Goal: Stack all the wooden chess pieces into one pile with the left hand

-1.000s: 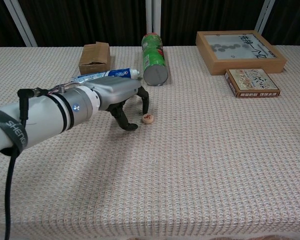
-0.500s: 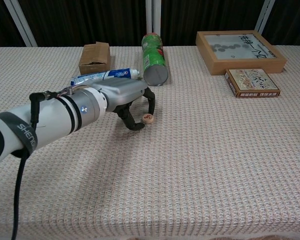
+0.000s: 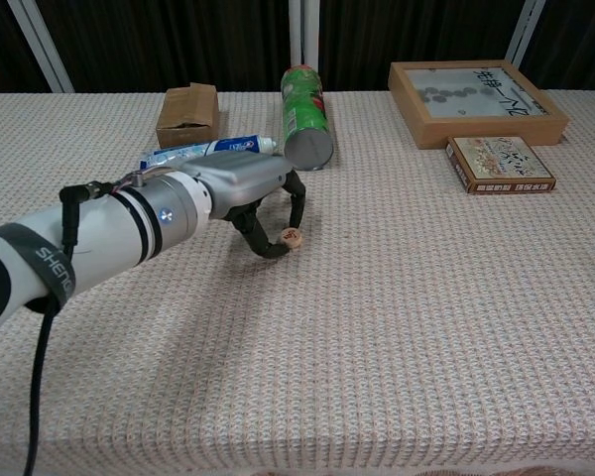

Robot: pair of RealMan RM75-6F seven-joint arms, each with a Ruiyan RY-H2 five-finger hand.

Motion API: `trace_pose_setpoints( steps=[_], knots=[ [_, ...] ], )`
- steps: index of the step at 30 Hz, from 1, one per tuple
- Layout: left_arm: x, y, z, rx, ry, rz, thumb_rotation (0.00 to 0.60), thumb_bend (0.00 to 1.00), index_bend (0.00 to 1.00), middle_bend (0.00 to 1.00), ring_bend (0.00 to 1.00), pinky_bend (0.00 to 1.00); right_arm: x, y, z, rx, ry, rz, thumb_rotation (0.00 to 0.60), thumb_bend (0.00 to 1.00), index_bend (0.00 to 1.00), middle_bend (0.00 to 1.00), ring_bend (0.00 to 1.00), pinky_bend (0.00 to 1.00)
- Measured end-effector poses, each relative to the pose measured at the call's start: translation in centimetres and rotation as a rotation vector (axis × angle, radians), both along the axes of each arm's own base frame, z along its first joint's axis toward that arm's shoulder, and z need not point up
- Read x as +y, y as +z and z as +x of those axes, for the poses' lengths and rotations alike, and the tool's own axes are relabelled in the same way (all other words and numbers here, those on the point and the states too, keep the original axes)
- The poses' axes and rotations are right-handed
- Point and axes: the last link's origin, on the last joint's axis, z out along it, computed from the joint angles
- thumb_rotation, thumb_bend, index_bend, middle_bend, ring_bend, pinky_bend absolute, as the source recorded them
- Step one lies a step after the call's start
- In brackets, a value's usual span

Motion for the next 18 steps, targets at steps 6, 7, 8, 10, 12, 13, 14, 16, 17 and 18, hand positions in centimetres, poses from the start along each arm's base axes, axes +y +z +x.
trace_pose_setpoints(
  steps=[6, 7, 8, 10, 12, 13, 14, 16, 17, 18],
  knots=[
    [-0.1, 0.1, 0.1, -0.010, -0.004, 0.004, 0.600, 0.28, 0.50, 0.21, 0.00, 0.00, 0.0, 0.0, 0.0, 0.001, -0.001, 0.001, 0.600, 0.29, 0.00, 0.00, 0.00, 0.00],
    [-0.1, 0.1, 0.2, -0.012, -0.005, 0.005, 0.600, 0.28, 0.50, 0.21, 0.00, 0.00, 0.0, 0.0, 0.0, 0.001, -0.001, 0.001, 0.600, 0.29, 0.00, 0.00, 0.00, 0.00],
    [-0.2, 0.2, 0.2, -0.014, -0.006, 0.006, 0.600, 0.28, 0.51, 0.21, 0.00, 0.00, 0.0, 0.0, 0.0, 0.001, -0.002, 0.001, 0.600, 0.29, 0.00, 0.00, 0.00, 0.00],
    [-0.3, 0.4, 0.4, -0.023, -0.010, 0.008, 0.600, 0.28, 0.51, 0.21, 0.00, 0.00, 0.0, -0.1, -0.1, 0.002, -0.002, 0.004, 0.600, 0.29, 0.00, 0.00, 0.00, 0.00],
    [-0.4, 0.7, 0.5, -0.032, -0.011, 0.013, 0.600, 0.28, 0.51, 0.22, 0.00, 0.00, 0.0, -0.1, 0.0, 0.003, -0.002, 0.007, 0.600, 0.29, 0.00, 0.00, 0.00, 0.00],
    [-0.4, 0.9, 0.6, -0.035, -0.011, 0.015, 0.600, 0.28, 0.51, 0.22, 0.00, 0.00, 0.0, -0.2, 0.0, 0.003, -0.001, 0.008, 0.600, 0.30, 0.00, 0.00, 0.00, 0.00],
    [-0.4, 1.1, 0.6, -0.038, -0.011, 0.017, 0.600, 0.28, 0.51, 0.22, 0.00, 0.00, 0.0, -0.2, 0.0, 0.003, -0.001, 0.008, 0.600, 0.30, 0.00, 0.00, 0.00, 0.00],
    [-0.4, 1.6, 0.7, -0.046, -0.010, 0.022, 0.600, 0.28, 0.51, 0.22, 0.00, 0.00, 0.0, -0.2, 0.0, 0.003, -0.001, 0.008, 0.600, 0.30, 0.00, 0.00, 0.00, 0.00],
    [-0.5, 1.9, 0.8, -0.049, -0.011, 0.025, 0.600, 0.28, 0.51, 0.22, 0.00, 0.00, 0.0, -0.2, 0.0, 0.003, -0.001, 0.008, 0.600, 0.30, 0.00, 0.00, 0.00, 0.00],
    [-0.6, 2.3, 0.9, -0.052, -0.011, 0.029, 0.600, 0.28, 0.51, 0.22, 0.00, 0.00, 0.0, -0.2, 0.0, 0.002, -0.001, 0.008, 0.600, 0.30, 0.00, 0.00, 0.00, 0.00]
  ],
)
